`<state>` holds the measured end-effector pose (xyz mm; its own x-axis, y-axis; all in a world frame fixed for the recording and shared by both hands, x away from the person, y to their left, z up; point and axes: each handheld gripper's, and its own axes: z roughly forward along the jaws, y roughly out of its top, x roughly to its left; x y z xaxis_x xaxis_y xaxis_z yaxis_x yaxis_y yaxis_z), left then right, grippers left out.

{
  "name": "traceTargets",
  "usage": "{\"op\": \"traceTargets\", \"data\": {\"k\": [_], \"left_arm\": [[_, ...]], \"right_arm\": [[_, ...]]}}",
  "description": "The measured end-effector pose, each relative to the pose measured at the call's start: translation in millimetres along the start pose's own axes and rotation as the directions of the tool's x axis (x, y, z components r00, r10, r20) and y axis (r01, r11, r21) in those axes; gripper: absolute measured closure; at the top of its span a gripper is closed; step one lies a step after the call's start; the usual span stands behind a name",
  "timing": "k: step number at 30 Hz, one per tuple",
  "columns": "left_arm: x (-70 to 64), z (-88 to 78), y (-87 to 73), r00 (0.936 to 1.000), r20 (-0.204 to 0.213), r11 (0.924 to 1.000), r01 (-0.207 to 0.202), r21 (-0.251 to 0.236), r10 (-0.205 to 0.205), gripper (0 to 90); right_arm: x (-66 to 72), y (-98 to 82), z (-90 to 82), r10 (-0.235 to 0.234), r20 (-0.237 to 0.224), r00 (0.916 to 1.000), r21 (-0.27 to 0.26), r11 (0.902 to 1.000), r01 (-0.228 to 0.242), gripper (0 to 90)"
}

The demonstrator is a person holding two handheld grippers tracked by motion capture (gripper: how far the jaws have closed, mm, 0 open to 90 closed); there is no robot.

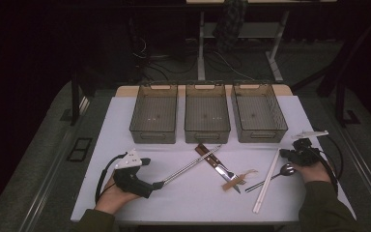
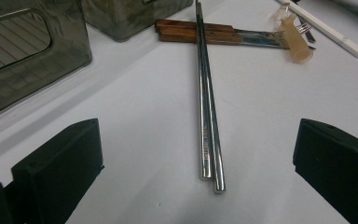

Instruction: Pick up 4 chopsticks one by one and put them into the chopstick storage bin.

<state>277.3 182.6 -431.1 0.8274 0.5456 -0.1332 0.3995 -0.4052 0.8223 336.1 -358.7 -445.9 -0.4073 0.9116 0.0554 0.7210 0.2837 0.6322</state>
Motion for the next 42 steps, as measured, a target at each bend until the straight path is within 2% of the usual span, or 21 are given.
{"op": "traceTargets", "data": {"k": [10,24,37,42], "left_arm": [[0.3,0.2,-0.1,1.0000,0.000,1.0000,-0.001,0.002,0.001,0.0],[0.4,0.7,0.0,1.0000,0.001,1.0000,-0.004,0.006,0.004,0.0],[-0.1,1.8,0.1,1.0000,0.005,1.0000,-0.003,0.007,0.003,0.0],[-0.4,1.5,0.1,1.0000,0.005,1.0000,-0.002,0.006,0.002,0.0]], "right_arm": [[8.4,8.3,6.7,-0.034,0.004,0.9994,0.007,0.9994,0.034,89.1],[15.9,15.8,13.6,-0.047,-0.010,0.9988,0.005,0.9989,0.047,89.1],[20.5,18.9,17.1,-0.040,-0.059,0.9975,-0.005,0.9992,0.040,89.2],[26.9,23.3,19.4,-0.061,-0.066,0.9959,-0.005,0.9981,0.061,89.1]]}}
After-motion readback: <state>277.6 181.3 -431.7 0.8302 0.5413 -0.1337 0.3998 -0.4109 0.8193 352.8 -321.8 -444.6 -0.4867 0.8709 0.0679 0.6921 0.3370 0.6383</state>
